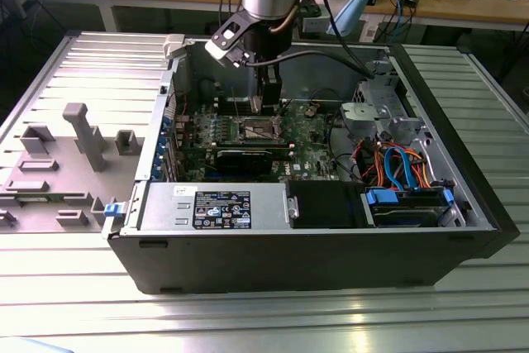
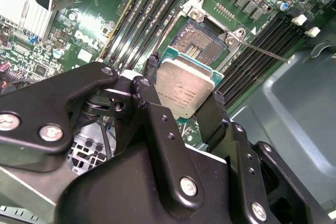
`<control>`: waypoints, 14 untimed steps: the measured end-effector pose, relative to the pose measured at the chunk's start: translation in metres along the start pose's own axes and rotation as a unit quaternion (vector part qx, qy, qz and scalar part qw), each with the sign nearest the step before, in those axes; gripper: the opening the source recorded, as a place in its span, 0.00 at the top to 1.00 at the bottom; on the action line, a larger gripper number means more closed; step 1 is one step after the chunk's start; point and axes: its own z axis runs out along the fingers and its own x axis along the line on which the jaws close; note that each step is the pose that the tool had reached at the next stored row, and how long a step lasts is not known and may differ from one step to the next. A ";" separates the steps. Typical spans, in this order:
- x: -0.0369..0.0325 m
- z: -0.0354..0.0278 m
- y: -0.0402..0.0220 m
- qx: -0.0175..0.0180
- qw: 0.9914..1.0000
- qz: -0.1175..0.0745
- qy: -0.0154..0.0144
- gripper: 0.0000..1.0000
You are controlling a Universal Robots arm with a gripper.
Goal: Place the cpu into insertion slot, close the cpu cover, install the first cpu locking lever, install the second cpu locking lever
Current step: 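Place the cpu into insertion slot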
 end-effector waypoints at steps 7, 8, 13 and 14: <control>0.0000 0.0016 -0.0001 0.000 1.000 0.000 0.000 0.45; 0.0000 0.0019 -0.0001 0.000 1.000 0.000 0.000 0.45; 0.0000 0.0025 -0.0001 0.000 1.000 0.000 0.000 0.45; 0.0000 0.0028 -0.0001 0.000 1.000 0.000 0.000 0.45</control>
